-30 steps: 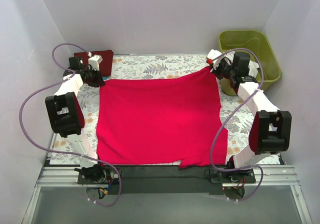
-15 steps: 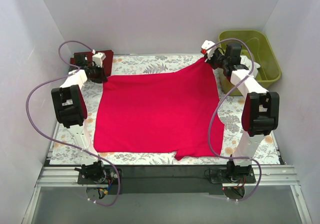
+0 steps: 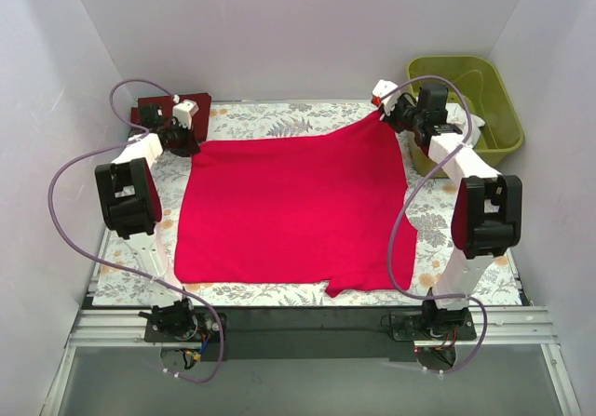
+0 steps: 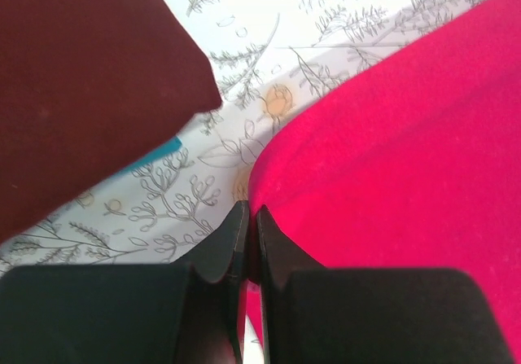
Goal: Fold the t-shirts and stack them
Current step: Fold the tshirt
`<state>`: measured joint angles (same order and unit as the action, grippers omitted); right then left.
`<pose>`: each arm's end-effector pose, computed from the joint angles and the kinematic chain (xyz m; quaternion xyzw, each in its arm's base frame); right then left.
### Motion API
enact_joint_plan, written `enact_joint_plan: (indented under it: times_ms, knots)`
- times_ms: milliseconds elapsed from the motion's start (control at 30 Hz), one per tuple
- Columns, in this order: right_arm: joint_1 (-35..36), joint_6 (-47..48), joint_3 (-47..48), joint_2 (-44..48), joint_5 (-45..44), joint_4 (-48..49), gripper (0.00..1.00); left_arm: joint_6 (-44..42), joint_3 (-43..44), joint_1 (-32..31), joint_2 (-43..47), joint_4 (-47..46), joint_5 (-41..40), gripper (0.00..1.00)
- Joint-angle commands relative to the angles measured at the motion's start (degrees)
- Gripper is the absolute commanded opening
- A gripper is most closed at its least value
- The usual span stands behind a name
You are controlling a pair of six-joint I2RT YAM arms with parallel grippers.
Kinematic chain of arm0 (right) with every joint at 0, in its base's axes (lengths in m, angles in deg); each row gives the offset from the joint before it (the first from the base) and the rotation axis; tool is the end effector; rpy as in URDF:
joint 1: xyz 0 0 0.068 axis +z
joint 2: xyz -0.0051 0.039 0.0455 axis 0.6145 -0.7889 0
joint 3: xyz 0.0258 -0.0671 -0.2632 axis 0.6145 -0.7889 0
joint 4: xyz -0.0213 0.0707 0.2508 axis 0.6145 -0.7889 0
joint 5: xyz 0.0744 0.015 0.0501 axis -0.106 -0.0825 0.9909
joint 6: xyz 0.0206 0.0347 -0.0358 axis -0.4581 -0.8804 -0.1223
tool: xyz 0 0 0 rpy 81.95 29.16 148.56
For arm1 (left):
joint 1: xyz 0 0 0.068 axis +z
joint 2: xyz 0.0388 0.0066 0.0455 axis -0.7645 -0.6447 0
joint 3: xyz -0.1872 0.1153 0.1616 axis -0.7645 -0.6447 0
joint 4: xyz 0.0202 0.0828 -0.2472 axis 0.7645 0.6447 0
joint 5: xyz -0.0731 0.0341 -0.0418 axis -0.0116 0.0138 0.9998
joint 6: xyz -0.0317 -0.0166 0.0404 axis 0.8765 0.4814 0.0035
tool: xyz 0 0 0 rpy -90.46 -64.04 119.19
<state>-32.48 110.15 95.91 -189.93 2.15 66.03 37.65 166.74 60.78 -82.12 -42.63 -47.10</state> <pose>0.4301 0.0570 0.2883 -0.4668 0.6611 -0.0179 0.5872 0.4526 0.0684 0.1874 -0.0989 0.9082 -0.2616 0.3115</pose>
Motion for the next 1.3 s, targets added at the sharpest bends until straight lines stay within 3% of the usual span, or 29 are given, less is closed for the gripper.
enact_joint_plan:
  times_ms: [0,400,533,667,733,800,1000,1100,1267]
  knots:
    - [0.02,2.51,-3.7,7.25,-0.18,1.88,0.01,-3.91,-2.81,1.12,5.77,-2.45,3.01,0.0]
    - [0.1,7.78,-20.48,23.07,0.88,-2.87,0.01,-18.59,-19.41,6.66,17.98,-4.56,12.32,0.0]
    - [0.19,11.29,-25.49,26.58,1.57,-7.69,0.01,-29.19,-26.7,7.45,21.76,-3.07,11.54,0.0]
    - [0.98,17.36,-31.22,29.84,1.23,-12.0,0.02,-34.5,-32.95,7.71,23.87,-1.49,9.26,0.1]
    - [1.34,19.56,-32.36,31.68,-0.08,-15.95,0.18,-35.03,-33.92,9.38,25.8,-0.35,10.04,0.15]
    - [1.34,21.59,-32.54,33.09,-1.05,-20.51,0.28,-36.79,-33.66,11.92,26.95,1.5,11.01,0.23]
    - [1.34,28.88,-34.65,39.86,-4.3,-29.67,0.46,-42.67,-28.22,15.54,29.15,15.47,16.37,0.41]
    - [1.34,24.44,-31.86,39.08,-5.45,-29.94,0.45,-40.5,-27.43,15.36,29.76,16.72,18.21,0.42]
    - [1.42,10.54,-15.0,23.02,-2.2,-41.23,0.38,-28.28,-22.07,10.98,25.73,17.32,16.03,0.43]
